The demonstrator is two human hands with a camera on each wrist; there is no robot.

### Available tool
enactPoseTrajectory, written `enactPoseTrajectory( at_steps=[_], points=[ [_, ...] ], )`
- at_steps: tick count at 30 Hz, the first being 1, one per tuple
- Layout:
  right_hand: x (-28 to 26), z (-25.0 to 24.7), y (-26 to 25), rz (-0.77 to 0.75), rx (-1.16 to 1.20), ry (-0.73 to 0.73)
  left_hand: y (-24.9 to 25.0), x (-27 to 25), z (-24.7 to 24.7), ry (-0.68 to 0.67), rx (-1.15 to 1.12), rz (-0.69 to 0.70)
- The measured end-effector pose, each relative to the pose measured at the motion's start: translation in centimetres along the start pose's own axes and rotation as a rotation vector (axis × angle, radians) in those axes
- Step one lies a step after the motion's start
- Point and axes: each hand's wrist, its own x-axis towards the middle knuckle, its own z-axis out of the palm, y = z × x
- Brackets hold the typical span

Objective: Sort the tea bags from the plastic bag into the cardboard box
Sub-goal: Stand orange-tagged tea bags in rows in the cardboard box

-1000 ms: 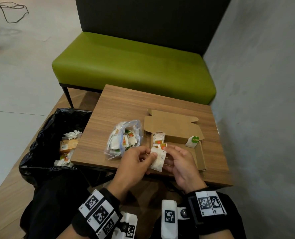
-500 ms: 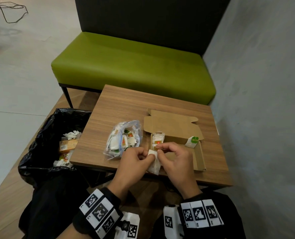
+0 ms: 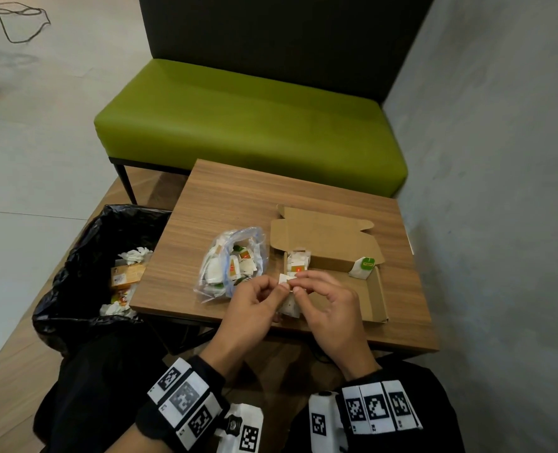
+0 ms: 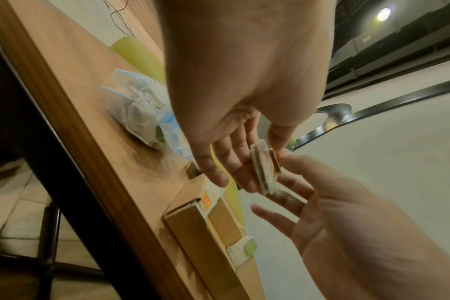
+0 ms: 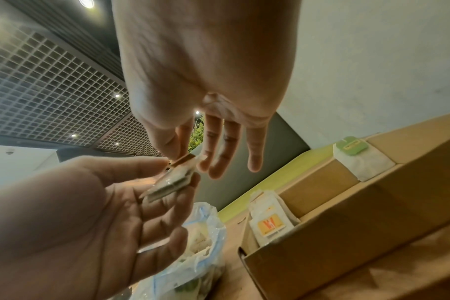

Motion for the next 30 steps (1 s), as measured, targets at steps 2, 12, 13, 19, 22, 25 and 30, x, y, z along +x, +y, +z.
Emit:
enactPoseTrajectory(
  at_steps=[2,12,13,19,22,25,30],
  points=[
    [0.0,0.0,0.2,0.059,0.096,0.032,-0.1,0.0,0.0,-0.005,0.009,0.027],
    [0.0,0.0,0.9,0.371,0.208,0.03,-0.7,0.4,0.2,0.06,0.087,0.137],
    [0.0,0.0,1.0,0.387,0.212,0.014,-0.7,0.5,0.2,0.063,0.092,0.139],
    [0.4,-0.3,1.4,0.42,0.204,-0.032,-1.0,0.8,0.5,0.057,0.147,0.128],
    [1.1,-0.9,2.6,0.432,0.168,0.037,-1.7,1.2,0.4,0.112,0.177,0.063],
    [2.0,-1.7,4.4,0.483,0.052,0.06,-2.4,1.3,0.2,0.126,0.256,-0.002],
    [3.3,-1.0,6.5,0.554,-0.121,-0.161,-3.3,1.3,0.1,0.028,0.558,0.046]
  ],
)
